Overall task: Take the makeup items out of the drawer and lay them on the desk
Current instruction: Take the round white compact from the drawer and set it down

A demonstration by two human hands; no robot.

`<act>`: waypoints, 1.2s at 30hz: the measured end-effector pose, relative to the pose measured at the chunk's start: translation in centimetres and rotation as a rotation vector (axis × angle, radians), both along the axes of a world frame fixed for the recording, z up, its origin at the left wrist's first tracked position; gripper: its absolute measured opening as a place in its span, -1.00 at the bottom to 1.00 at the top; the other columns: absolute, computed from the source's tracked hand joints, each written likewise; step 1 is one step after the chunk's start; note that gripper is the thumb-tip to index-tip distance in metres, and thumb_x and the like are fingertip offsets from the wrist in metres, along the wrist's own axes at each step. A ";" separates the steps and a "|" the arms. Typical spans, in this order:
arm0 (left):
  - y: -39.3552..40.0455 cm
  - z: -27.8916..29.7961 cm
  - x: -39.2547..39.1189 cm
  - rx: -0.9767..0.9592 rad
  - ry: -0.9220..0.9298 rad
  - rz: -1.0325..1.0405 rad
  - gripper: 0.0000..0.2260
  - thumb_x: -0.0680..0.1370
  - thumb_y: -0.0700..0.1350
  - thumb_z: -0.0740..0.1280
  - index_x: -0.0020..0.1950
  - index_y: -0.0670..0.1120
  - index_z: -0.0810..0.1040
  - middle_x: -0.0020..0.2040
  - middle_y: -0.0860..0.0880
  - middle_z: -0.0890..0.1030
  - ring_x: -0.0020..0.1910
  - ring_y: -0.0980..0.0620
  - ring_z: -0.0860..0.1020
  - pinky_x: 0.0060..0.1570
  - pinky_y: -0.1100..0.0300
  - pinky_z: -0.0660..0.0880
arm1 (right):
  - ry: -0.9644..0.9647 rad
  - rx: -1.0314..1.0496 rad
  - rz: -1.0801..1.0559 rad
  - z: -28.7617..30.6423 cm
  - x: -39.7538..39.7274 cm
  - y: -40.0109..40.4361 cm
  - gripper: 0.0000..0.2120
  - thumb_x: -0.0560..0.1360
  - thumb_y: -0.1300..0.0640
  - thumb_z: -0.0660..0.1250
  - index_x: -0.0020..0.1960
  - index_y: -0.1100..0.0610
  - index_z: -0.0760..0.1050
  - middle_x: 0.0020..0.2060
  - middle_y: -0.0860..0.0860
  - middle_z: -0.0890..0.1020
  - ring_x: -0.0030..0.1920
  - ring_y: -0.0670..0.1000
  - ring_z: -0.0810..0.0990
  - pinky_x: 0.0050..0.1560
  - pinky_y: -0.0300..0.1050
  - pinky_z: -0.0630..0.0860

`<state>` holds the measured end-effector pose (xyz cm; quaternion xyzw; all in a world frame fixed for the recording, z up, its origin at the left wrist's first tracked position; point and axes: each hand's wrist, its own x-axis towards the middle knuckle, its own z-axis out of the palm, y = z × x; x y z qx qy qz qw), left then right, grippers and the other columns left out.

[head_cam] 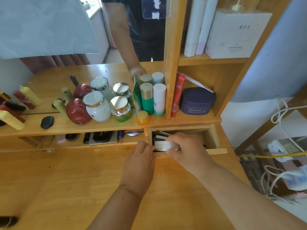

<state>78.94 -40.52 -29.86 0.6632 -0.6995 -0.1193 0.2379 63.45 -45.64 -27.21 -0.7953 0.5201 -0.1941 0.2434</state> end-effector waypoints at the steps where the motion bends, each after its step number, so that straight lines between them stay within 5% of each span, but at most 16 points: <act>1: 0.1 -0.1 0.0 -0.002 0.026 0.008 -0.71 0.47 -0.16 0.35 0.19 -0.08 0.47 0.11 0.00 0.44 -0.07 0.03 0.54 -0.11 0.15 0.55 | -0.032 -0.028 -0.003 -0.1 -0.2 0.3 -0.70 0.44 0.15 0.37 0.17 0.05 0.52 -0.11 -0.17 0.48 -0.09 -0.12 0.46 -0.03 -0.24 0.42; 5: 0.0 -0.4 0.1 0.014 0.252 0.049 -0.62 0.44 -0.31 0.28 0.25 -0.10 0.47 0.03 0.04 0.41 -0.11 0.23 0.43 -0.09 0.54 0.34 | -0.088 -0.113 0.022 -0.7 -0.7 1.3 -0.70 0.40 0.22 0.42 0.12 0.07 0.55 0.02 -0.08 0.60 0.04 -0.08 0.52 0.11 -0.20 0.44; 10: -0.4 0.4 -0.2 0.169 0.622 0.100 -0.59 0.50 -0.32 0.17 0.30 -0.01 0.45 -0.04 0.09 0.36 -0.05 0.32 0.37 -0.09 0.65 0.26 | -0.147 -0.148 0.016 -1.5 -1.0 2.2 -0.72 0.38 0.22 0.44 0.07 0.04 0.59 0.11 -0.07 0.57 0.14 -0.09 0.50 0.19 -0.14 0.45; 15: 0.2 0.3 -0.6 0.172 0.666 0.098 -0.53 0.46 -0.31 0.25 0.30 0.08 0.42 0.02 0.17 0.38 0.02 0.36 0.36 0.04 0.56 0.30 | -0.311 0.039 -0.132 -1.5 -1.0 3.0 -0.74 0.41 0.21 0.41 0.00 -0.11 0.60 0.32 -0.17 0.37 0.30 -0.21 0.32 0.27 -0.29 0.28; 19: 0.9 -0.1 -1.1 0.141 0.641 0.064 -0.46 0.44 -0.32 0.31 0.31 0.15 0.36 0.10 0.25 0.41 0.17 0.26 0.32 0.14 0.40 0.27 | -0.331 0.115 -0.199 -1.4 -1.3 3.1 -0.56 0.39 0.17 0.44 0.21 -0.11 0.48 0.37 -0.10 0.37 0.34 -0.16 0.32 0.29 -0.26 0.26; 24: 1.7 0.4 -1.2 0.120 0.707 0.083 -0.46 0.42 -0.29 0.28 0.28 0.20 0.35 0.11 0.28 0.45 0.23 0.26 0.32 0.08 0.55 0.25 | -0.441 0.132 -0.261 -0.6 -1.0 3.8 -0.37 0.32 0.15 0.50 0.31 -0.11 0.36 0.23 -0.16 0.51 0.23 -0.17 0.44 0.20 -0.26 0.36; 28: 3.1 1.2 0.2 0.120 0.766 0.104 -0.45 0.44 -0.32 0.25 0.35 0.12 0.36 0.21 0.20 0.44 0.29 0.20 0.32 0.22 0.34 0.28 | -0.439 0.003 -0.230 0.4 1.0 5.3 -0.40 0.26 0.13 0.53 0.21 -0.16 0.38 0.13 -0.17 0.52 0.12 -0.19 0.48 0.08 -0.34 0.40; 32: 5.4 1.7 3.4 0.100 0.777 0.142 -0.44 0.36 -0.19 0.22 0.34 0.17 0.35 0.27 0.24 0.39 0.28 0.39 0.26 0.09 0.60 0.23 | -0.401 -0.006 -0.177 0.4 4.5 6.8 -0.35 0.26 0.11 0.54 0.28 -0.07 0.37 0.13 -0.16 0.49 0.10 -0.19 0.47 0.06 -0.50 0.33; 36: 8.5 1.2 7.3 0.089 0.767 0.204 -0.45 0.44 -0.30 0.22 0.36 0.12 0.34 0.26 0.27 0.37 0.19 0.59 0.20 -0.03 0.73 0.16 | -0.392 0.058 -0.116 -0.6 8.7 9.1 -0.29 0.28 0.10 0.53 0.35 -0.04 0.30 0.21 -0.18 0.47 0.18 -0.18 0.43 0.18 -0.36 0.31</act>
